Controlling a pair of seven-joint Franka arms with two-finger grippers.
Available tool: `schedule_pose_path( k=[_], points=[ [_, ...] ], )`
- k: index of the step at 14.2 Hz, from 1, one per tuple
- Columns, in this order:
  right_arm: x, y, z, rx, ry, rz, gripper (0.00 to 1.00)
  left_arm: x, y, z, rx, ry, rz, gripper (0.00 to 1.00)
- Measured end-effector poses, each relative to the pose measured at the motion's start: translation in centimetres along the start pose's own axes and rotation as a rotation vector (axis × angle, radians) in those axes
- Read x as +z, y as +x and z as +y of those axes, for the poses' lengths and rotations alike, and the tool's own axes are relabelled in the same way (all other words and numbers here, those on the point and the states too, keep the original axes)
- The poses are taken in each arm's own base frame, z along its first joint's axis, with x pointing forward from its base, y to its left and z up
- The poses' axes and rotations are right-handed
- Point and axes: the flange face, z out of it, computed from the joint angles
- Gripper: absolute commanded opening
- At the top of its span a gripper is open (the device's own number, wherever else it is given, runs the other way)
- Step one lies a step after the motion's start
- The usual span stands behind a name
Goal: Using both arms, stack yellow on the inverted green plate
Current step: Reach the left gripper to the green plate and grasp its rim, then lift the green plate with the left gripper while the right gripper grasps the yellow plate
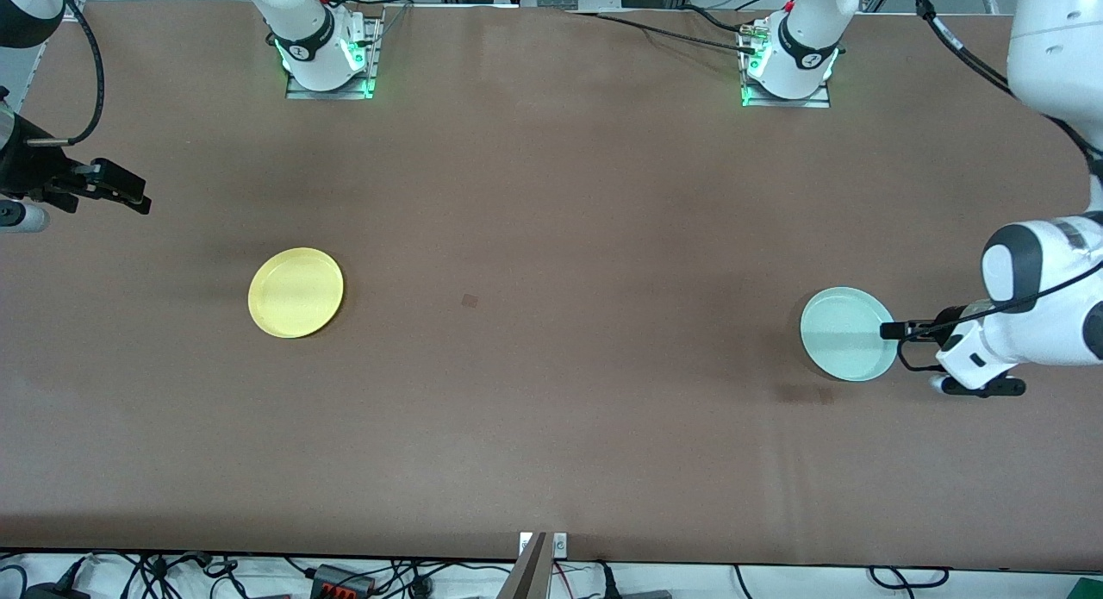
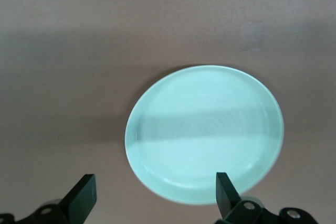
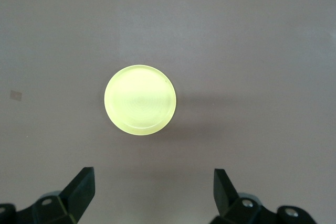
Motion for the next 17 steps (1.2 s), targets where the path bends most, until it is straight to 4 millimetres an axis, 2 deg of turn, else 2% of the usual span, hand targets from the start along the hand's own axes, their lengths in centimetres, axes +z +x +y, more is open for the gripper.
schedule_pose_path(
  k=[3,6,7,8,9,10,12,17],
  points=[
    [0.3,0.1,0.0,0.0,0.0,-0.005,1.0,3.5,0.5,-1.5,0.097,-0.012,-0.014,1.0],
    [0.3,0.1,0.0,0.0,0.0,-0.005,1.0,4.3,1.0,-2.3,0.178,-0.007,0.019,0.98],
    [0.3,0.1,0.0,0.0,0.0,-0.005,1.0,4.8,1.1,-2.6,0.201,-0.005,0.026,0.93],
    [0.3,0.1,0.0,0.0,0.0,-0.005,1.0,5.3,1.2,-3.0,0.215,-0.003,0.036,0.74],
    [0.3,0.1,0.0,0.0,0.0,-0.005,1.0,5.8,1.4,-3.3,0.222,-0.002,0.045,0.47],
    [0.3,0.1,0.0,0.0,0.0,-0.005,1.0,6.2,1.4,-3.5,0.238,-0.002,0.047,0.26],
    [0.3,0.1,0.0,0.0,0.0,-0.005,1.0,6.5,1.4,-3.6,0.286,-0.002,0.046,0.15],
    [0.3,0.1,0.0,0.0,0.0,-0.005,1.0,7.4,1.1,-5.0,0.289,-0.016,0.038,0.02]
  ],
)
